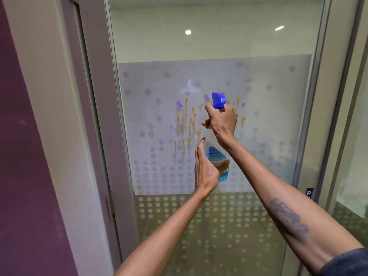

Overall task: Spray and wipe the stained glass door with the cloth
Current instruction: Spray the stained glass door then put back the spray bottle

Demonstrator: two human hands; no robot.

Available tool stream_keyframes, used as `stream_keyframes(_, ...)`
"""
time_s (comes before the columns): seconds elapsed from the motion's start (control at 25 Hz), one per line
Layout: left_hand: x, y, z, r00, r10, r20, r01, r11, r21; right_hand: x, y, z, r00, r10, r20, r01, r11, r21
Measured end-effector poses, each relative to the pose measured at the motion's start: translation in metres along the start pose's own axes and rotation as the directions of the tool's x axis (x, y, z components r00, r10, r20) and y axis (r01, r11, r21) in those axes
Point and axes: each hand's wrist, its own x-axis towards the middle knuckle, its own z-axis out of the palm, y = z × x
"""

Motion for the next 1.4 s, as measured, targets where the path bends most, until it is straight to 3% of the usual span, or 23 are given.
stream_keyframes(0.24, -0.003, 0.007, 0.019, 1.000, 0.008, 0.025, -0.008, 1.000, -0.016, 0.006, 0.009, -0.029, 0.996, 0.080, 0.029, -0.083, 0.989, 0.123)
stream_keyframes(0.52, -0.006, 0.021, 0.038, 0.997, 0.009, 0.080, -0.006, 0.999, -0.033, 0.012, 0.007, -0.049, 0.993, 0.074, -0.087, -0.071, 0.997, 0.040)
stream_keyframes(0.92, -0.028, 0.018, 0.046, 0.990, 0.027, 0.137, -0.017, 0.997, -0.074, -0.008, 0.014, -0.069, 0.988, 0.107, -0.109, -0.099, 0.992, 0.078)
stream_keyframes(1.4, -0.070, 0.048, 0.109, 0.967, 0.085, 0.241, -0.044, 0.984, -0.173, -0.034, 0.035, -0.157, 0.962, -0.047, -0.268, -0.006, 0.981, -0.196)
